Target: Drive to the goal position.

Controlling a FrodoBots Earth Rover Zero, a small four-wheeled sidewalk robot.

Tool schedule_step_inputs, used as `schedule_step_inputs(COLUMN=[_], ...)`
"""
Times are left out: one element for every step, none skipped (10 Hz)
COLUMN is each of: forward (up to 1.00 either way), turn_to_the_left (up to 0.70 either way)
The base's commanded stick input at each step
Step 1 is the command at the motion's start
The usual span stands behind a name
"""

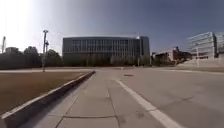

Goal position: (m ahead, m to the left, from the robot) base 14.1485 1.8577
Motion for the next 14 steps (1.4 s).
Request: schedule_step_inputs(forward=[0.7, 0.7, 0.7, 0.7, 0.7, 0.7, 0.7, 0.7, 0.7, 0.7, 0.7, 0.7, 0.7, 0.7], turn_to_the_left=[0.02, 0.02, 0.02, 0.02, 0.02, 0.02, 0.02, 0.02, 0.02, 0.02, 0.02, 0.02, 0.02, 0.02])
